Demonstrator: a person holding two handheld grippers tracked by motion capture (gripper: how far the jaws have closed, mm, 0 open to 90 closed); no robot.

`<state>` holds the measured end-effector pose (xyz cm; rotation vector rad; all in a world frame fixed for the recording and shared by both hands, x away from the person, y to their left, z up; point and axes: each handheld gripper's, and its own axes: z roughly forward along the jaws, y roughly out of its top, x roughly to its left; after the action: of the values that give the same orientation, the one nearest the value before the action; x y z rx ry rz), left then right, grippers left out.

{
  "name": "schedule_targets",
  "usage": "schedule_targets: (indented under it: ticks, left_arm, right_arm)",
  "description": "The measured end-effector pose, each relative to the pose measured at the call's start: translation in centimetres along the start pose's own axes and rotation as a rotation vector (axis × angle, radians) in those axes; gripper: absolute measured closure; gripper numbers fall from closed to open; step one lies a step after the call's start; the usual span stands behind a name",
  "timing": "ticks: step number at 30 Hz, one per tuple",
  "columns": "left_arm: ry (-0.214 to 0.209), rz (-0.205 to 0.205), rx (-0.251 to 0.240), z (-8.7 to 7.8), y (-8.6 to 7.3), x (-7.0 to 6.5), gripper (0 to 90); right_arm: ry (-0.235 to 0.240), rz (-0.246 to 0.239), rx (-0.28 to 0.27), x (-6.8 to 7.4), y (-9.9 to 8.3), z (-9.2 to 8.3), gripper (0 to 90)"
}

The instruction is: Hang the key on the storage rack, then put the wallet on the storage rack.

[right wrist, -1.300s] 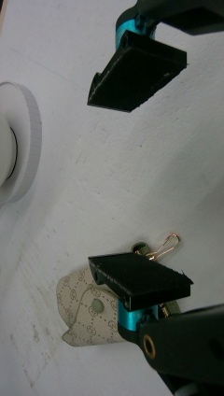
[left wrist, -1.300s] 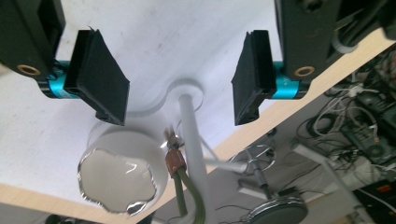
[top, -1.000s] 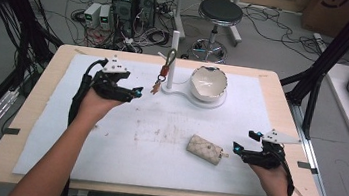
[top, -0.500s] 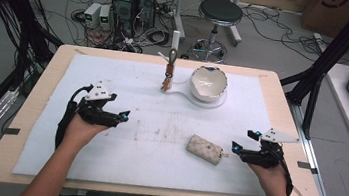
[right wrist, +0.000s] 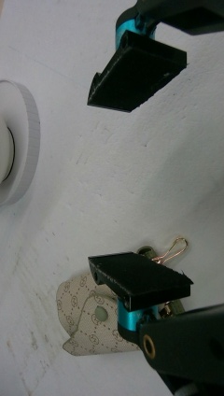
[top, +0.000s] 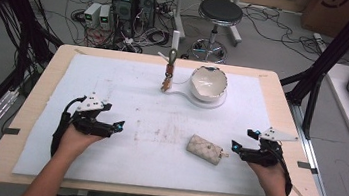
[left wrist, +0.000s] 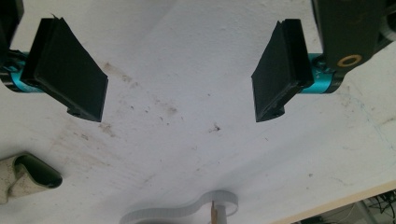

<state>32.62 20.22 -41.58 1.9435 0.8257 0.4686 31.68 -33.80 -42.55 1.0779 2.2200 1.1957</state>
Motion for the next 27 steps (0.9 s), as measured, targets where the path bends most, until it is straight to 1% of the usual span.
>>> schedule_targets:
  ticks: [2, 4, 8, 11, 12, 21, 24, 26, 27]
  left_arm:
    - [-0.004, 0.004, -0.017, -0.4, 0.0, 0.1, 18.3]
    - [-0.005, 0.006, -0.021, -0.5, 0.0, 0.1, 18.4]
    - [-0.015, -0.015, -0.043, -0.7, -0.1, 0.5, 18.2]
    - [-0.007, -0.022, -0.043, -0.7, -0.1, 0.7, 18.2]
    - [-0.005, -0.018, -0.04, -0.7, -0.1, 0.8, 18.2]
    - [-0.001, -0.025, -0.04, -1.1, -0.5, 1.3, 18.2]
    - [0.003, -0.017, -0.028, -1.3, -0.7, 1.5, 18.2]
    - [0.011, -0.024, -0.024, -1.3, -0.9, 1.7, 18.2]
    - [0.017, -0.029, -0.023, -1.4, -1.0, 1.8, 18.2]
  right_arm:
    - [0.001, 0.002, 0.003, 0.0, 0.1, 0.1, 20.4]
    - [0.0, -0.001, 0.002, 0.0, 0.1, 0.2, 20.4]
    - [-0.011, -0.001, -0.005, -0.1, 0.1, 0.0, 20.4]
    - [-0.012, 0.002, -0.01, -0.2, 0.1, -0.1, 20.4]
    - [-0.009, 0.003, -0.006, -0.2, 0.1, 0.0, 20.4]
    - [-0.001, 0.002, -0.004, -0.2, 0.1, 0.0, 20.4]
    - [0.009, -0.012, -0.004, 0.1, 0.2, 0.2, 20.4]
    - [0.015, -0.012, -0.003, 0.2, 0.3, 0.2, 20.4]
    - [0.027, -0.021, -0.003, 0.3, 0.4, 0.5, 20.4]
